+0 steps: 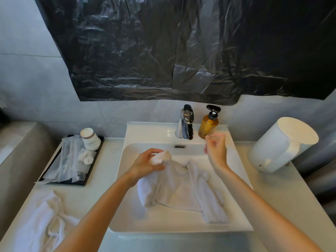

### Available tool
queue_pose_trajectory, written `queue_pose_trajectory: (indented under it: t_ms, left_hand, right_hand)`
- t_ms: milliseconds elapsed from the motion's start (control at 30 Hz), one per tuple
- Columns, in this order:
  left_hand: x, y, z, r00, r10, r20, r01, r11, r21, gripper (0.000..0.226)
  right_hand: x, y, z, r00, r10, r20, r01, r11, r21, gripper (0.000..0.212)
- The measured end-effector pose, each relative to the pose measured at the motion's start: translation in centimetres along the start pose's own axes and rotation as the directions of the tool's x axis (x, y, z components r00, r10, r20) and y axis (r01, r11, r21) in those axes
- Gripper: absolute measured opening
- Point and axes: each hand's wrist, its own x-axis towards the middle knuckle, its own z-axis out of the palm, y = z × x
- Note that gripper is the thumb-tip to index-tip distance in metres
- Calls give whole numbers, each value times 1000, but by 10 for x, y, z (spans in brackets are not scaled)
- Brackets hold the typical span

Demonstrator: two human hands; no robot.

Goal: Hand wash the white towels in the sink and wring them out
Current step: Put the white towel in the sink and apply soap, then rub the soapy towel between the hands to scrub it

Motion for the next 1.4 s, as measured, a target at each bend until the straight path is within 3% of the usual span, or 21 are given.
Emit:
queue_pose_trajectory:
  t_ms: [67, 133, 233, 333, 400, 533, 633, 700, 767, 833, 867, 967, 1033, 1200, 1400]
  left_hand:
    - [-6, 0, 4, 1000, 10, -24, -10, 1000, -1, 35]
    - [-13, -1, 9, 999, 34, -23, -34, 999, 2, 27]
    - [-21, 1, 13, 996, 75, 43, -74, 997, -9, 20]
    - [-28, 4, 9, 993, 97, 62, -96, 995, -22, 19]
    - [-31, 3, 4, 991, 126, 34, -126, 992, 6, 18]
    - [-29, -10, -8, 990, 144, -9, -138, 964, 228, 8]
    - [-28, -20, -7, 999, 38, -9, -32, 926, 376, 26]
    - [-30, -19, -5, 1000, 9, -8, -6, 960, 280, 30]
    - [-34, -14, -6, 999, 7, 32, -7, 1000, -10, 35]
    - [-33, -10, -4, 1000, 17, 5, -15, 965, -261, 32]
    - [-32, -9, -1, 998, 8, -62, -27, 951, -308, 29]
    - [-26, -4, 15, 938, 41, -343, -88, 989, -122, 22]
    - [-23, 0, 25, 892, 79, -445, -96, 995, -16, 20]
    - [-27, 5, 53, 885, 23, -464, -98, 986, -138, 24]
    - [-20, 18, 58, 862, 20, -506, -91, 989, -115, 27]
  right_hand:
    - [-35, 18, 11, 998, 55, -10, -55, 998, -11, 6]
    - [-69, 27, 26, 1000, 5, 26, -4, 1000, -24, 5]
    - [-95, 16, 46, 971, -91, 221, 102, 994, -38, 15]
    - [-87, 5, 54, 872, 147, 468, -73, 982, -172, 38]
    - [-81, 8, 53, 837, 185, 516, -70, 970, -234, 43]
    - [-75, 3, 40, 879, 8, 477, 55, 991, -118, 37]
    - [-73, -7, 35, 874, -38, 484, 68, 997, -46, 34]
    - [-72, -11, 34, 883, -33, 468, 61, 997, -45, 28]
    - [-70, -10, 33, 893, -37, 449, 65, 997, -46, 24]
    - [-71, -10, 35, 894, -55, 444, 96, 993, -72, 24]
    - [-74, -9, 37, 897, -58, 439, 110, 989, -94, 25]
    - [-90, -9, 48, 929, -46, 367, 108, 983, -151, 28]
    - [-106, -12, 56, 951, -52, 305, 111, 978, -179, 30]
    - [-117, -24, 74, 975, -71, 210, 122, 963, -241, 35]
    - [-114, -26, 80, 982, -113, 152, 157, 934, -321, 36]
